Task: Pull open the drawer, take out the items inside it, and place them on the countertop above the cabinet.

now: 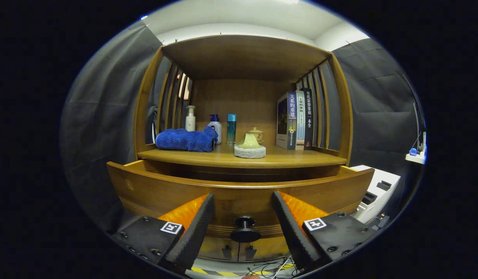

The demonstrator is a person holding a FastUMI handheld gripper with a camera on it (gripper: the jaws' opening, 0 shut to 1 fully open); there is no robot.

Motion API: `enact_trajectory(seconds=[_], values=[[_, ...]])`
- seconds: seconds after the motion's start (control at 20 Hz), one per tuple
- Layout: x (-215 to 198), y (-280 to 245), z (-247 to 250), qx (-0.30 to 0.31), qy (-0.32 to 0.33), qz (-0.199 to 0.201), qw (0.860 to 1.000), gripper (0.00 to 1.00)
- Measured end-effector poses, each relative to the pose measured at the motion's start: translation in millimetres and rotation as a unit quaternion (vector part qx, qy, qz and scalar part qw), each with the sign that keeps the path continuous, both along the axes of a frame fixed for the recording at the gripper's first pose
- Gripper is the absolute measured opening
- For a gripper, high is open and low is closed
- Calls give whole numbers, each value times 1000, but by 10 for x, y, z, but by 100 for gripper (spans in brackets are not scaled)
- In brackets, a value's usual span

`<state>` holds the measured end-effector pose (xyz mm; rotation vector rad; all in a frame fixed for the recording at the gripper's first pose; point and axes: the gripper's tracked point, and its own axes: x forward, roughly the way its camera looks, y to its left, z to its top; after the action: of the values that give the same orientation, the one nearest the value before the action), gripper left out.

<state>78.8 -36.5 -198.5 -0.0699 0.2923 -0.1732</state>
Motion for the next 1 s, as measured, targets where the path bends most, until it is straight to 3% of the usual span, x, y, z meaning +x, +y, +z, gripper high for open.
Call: enact_trajectory(seconds=[0.45, 1.0], values=[[497, -117, -75, -6, -10, 2, 1000, 98], [692, -162, -125, -15, -10, 4, 1000, 98]])
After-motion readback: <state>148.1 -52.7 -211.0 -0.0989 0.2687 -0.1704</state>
